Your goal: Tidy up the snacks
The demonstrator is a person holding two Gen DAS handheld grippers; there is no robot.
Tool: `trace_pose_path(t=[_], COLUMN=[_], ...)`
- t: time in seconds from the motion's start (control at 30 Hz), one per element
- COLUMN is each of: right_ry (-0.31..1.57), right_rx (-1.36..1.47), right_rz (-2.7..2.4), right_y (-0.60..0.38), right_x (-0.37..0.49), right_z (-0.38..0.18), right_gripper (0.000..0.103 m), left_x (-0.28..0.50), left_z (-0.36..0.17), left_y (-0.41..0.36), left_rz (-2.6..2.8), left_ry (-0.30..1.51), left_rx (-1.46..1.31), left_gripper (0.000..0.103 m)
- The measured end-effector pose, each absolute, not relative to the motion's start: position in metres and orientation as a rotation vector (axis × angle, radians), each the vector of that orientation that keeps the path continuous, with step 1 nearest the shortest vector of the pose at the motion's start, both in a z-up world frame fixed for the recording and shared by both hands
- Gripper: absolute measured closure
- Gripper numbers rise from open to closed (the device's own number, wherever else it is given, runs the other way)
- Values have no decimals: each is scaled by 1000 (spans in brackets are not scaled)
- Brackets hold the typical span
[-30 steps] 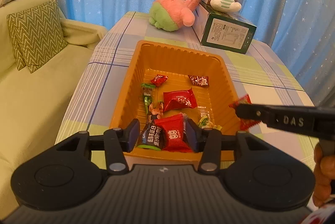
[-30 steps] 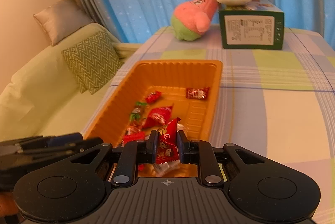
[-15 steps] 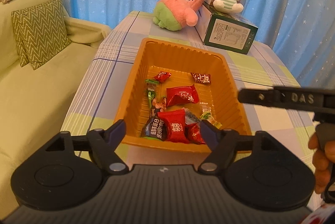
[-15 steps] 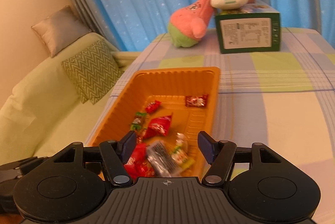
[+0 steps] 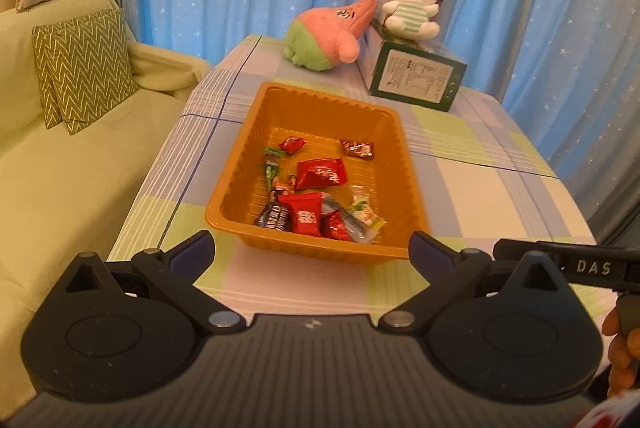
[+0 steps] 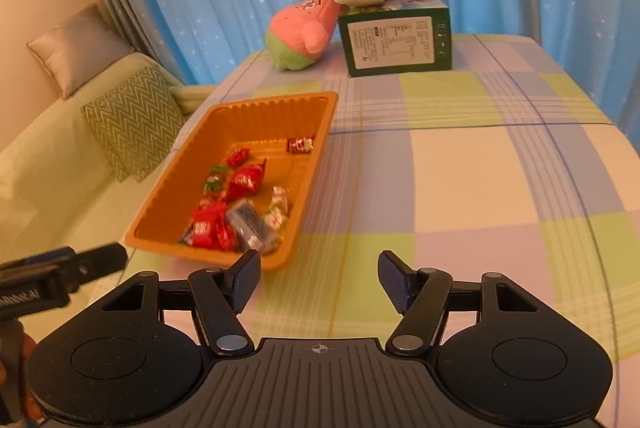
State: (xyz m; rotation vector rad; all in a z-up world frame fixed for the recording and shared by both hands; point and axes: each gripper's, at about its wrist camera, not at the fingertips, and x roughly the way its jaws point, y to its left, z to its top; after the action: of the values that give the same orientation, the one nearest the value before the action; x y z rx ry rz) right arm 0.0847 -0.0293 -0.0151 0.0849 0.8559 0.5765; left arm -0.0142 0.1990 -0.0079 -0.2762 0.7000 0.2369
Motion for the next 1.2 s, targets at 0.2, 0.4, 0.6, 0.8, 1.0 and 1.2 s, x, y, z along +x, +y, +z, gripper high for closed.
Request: trace_pose_path(t=[0.2, 0.4, 0.6, 0.8, 1.0, 1.2], right_ry=[845, 825, 814, 803, 782, 776], right_rx=[89, 85, 78, 77, 70, 64], right_rz=[566, 555, 538, 524, 505, 505], right_y=[-47, -61, -77, -92, -103, -106], right_x=[60, 38, 19, 3, -10, -18], right_z=[-2, 14, 25, 34, 43, 49], right_gripper=[33, 30, 29, 29, 29, 29], left_x=[-32, -49, -63, -72, -76, -81], left_z=[11, 25, 38, 45, 48, 48], left_y=[181, 161, 141, 124, 109, 104], left_rz=[248, 257, 254, 236, 238, 251], left_ry=[711, 719, 713, 722, 727, 728], left_rx=[-265, -238, -223, -208, -171, -161], left_gripper=[1, 1, 1, 1, 1, 0])
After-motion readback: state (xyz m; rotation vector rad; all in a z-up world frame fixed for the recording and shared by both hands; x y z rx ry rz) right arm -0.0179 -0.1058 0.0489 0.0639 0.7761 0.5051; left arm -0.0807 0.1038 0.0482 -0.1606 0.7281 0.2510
